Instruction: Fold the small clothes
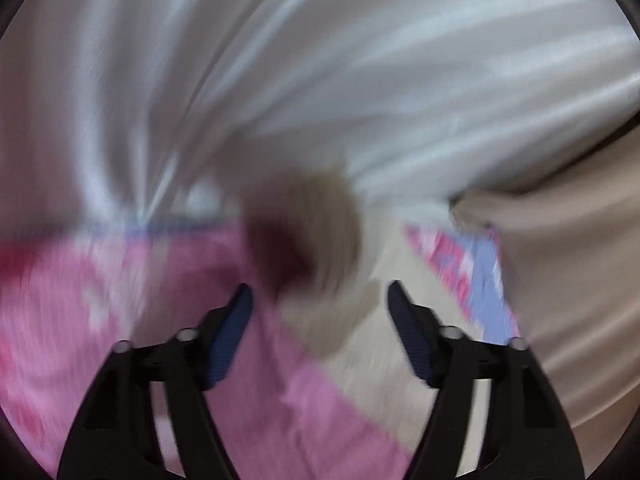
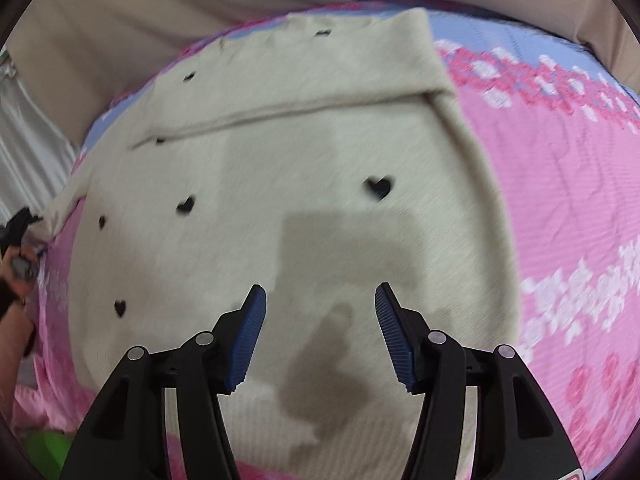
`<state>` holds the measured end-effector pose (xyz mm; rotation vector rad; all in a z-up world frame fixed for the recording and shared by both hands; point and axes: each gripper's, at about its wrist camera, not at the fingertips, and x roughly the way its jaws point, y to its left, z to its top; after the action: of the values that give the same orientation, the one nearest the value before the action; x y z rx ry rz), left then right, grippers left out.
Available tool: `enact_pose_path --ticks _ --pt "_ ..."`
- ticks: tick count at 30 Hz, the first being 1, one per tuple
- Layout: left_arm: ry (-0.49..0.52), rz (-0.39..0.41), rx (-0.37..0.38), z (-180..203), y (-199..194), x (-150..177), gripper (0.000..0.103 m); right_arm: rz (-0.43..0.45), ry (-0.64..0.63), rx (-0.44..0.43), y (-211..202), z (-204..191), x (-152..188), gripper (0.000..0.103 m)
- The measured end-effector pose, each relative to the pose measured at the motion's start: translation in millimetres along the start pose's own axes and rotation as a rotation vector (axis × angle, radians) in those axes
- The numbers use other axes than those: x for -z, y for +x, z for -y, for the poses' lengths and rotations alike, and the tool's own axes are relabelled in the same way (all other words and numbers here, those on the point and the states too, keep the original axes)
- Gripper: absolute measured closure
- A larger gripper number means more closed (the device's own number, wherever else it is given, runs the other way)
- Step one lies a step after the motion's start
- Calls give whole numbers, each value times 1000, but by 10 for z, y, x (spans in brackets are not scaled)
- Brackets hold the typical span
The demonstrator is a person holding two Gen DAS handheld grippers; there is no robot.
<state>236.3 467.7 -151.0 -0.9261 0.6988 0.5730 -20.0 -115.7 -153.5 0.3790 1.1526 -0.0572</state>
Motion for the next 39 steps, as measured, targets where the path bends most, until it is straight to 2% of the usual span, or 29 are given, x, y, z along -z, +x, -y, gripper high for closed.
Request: enact_pose_path --ticks 1,2,4,7,11,13,15,18,19,21,22,23,24,26,28,31,34,37,39 --pt "23 5 19 62 10 -57 74 -8 -12 -3 23 -60 25 48" --pt "70 2 48 204 4 -82 97 -14 -28 -7 37 -137 38 48" --pt "157 43 103 534 -176 -67 96 -9 -39 -18 33 -206 31 48" --pt "348 107 221 1225 -586 170 97 9 -40 -37 -15 -254 -30 48" --pt "595 122 459 2410 -1285 818 97 54 -26 -56 -182 -180 -135 48" --pt "687 84 581 2960 -1573 1259 96 79 -12 -63 -285 -98 -164 48" --pt "772 14 692 3473 -1820 1849 96 111 6 -61 -410 36 -184 48" --pt "866 -99 772 3899 -1964 2704 95 142 44 -50 -564 291 -175 47" --pt "897 -160 780 4011 -1951 3107 92 150 62 -45 -608 419 -160 46" --pt "930 -254 754 4021 -1894 3671 85 156 96 -27 -643 640 -128 45" --pt "946 -302 718 4005 -1805 3950 79 156 113 -20 -655 754 -109 45" --pt "966 -361 659 3909 -1682 4282 60 158 133 -12 -662 882 -89 45" --pt "975 -401 615 3774 -1630 4471 54 158 147 -3 -667 985 -85 45" --pt "937 -502 559 3461 -1412 4805 54 162 161 4 -668 1138 -116 45" --pt "869 -571 529 3070 -1332 4793 53 168 169 -14 -651 1216 -210 45" --pt "750 -587 471 2651 -1207 4523 47 173 181 -89 -563 1279 -523 44" --pt "633 -537 399 2177 -1181 4115 46 180 159 -124 -378 1213 -982 43" --pt "561 -472 352 2055 -1032 3564 45 194 175 -154 -98 1113 -1432 43" --pt "513 -447 342 1998 -903 3297 38 171 217 -167 130 1076 -1610 43"
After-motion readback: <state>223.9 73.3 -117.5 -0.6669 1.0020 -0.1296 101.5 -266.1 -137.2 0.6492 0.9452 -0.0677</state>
